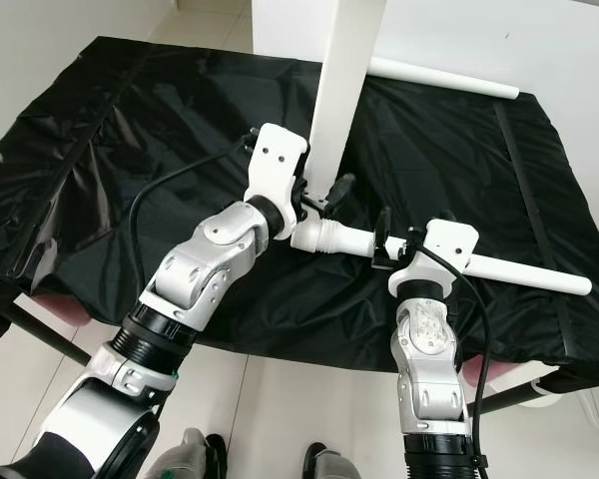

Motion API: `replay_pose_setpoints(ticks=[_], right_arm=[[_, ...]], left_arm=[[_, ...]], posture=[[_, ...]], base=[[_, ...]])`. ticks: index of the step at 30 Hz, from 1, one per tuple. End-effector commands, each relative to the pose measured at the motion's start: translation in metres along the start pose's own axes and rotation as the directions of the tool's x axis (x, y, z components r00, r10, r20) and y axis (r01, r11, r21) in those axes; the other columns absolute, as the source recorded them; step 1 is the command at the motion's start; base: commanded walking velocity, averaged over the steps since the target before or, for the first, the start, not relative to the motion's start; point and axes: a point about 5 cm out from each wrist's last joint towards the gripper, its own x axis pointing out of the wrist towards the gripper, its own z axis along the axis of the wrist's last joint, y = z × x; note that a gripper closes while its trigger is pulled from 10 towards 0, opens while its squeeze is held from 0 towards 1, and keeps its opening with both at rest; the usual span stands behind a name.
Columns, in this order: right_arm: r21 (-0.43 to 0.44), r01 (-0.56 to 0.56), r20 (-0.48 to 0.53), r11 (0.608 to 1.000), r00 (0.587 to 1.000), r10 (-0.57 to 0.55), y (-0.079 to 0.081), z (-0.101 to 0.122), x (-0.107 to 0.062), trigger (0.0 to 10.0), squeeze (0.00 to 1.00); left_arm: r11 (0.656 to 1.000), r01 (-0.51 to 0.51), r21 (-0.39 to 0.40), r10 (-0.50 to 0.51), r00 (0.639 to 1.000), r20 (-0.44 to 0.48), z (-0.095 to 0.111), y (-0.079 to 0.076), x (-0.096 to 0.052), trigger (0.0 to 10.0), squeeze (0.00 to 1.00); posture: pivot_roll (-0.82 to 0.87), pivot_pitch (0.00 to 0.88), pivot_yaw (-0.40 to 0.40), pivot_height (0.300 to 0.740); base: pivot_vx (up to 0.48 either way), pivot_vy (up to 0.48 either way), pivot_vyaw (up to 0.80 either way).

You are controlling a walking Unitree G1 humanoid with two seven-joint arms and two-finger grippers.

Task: Building children table

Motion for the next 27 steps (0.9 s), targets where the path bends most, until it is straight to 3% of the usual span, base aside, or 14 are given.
replay_pose_setpoints(ticks=[1,10,13,14,16,27], right_arm=[[-0.001,0.009,-0.009,1.0,1.0,-0.009,0.0,0.0,-0.003,10.0,0.0],[0.002,0.01,-0.015,1.0,1.0,-0.01,0.002,0.0,-0.003,10.0,0.0],[0.002,0.01,-0.016,1.0,1.0,-0.01,0.003,0.001,-0.002,10.0,0.0],[0.002,0.009,-0.021,1.0,1.0,-0.009,0.003,0.001,-0.004,10.0,0.0],[0.002,0.009,-0.024,1.0,1.0,-0.009,0.003,0.001,-0.004,10.0,0.0],[0.003,0.011,-0.033,1.0,0.999,-0.011,0.004,0.001,-0.006,10.0,0.0]], left_arm=[[0.998,-0.058,-0.018,0.059,0.998,0.015,0.007,-0.003,0.004,10.0,0.0],[0.995,-0.089,-0.036,0.091,0.995,0.046,0.02,-0.019,0.01,10.0,0.0],[0.995,-0.096,-0.021,0.097,0.994,0.047,0.022,-0.024,0.011,10.0,0.0],[0.988,-0.153,0.025,0.152,0.987,0.043,0.025,-0.031,0.015,10.0,0.0],[0.983,-0.18,0.04,0.178,0.983,0.043,0.026,-0.033,0.016,10.0,0.0],[0.964,-0.255,0.072,0.254,0.967,0.019,0.031,-0.046,0.021,10.0,0.0]], posture=[[0.04,0.179,0.025,0.74],[0.04,0.196,0.024,0.74],[0.04,0.207,0.023,0.74],[0.04,0.214,0.024,0.74],[0.04,0.222,0.024,0.74],[0.04,0.233,0.028,0.74]], base=[[0.0,0.0,0.0],[0.0,0.0,0.0],[0.0,0.0,0.0],[0.0,0.0,0.0],[0.0,0.0,0.0],[0.0,0.0,0.0]])
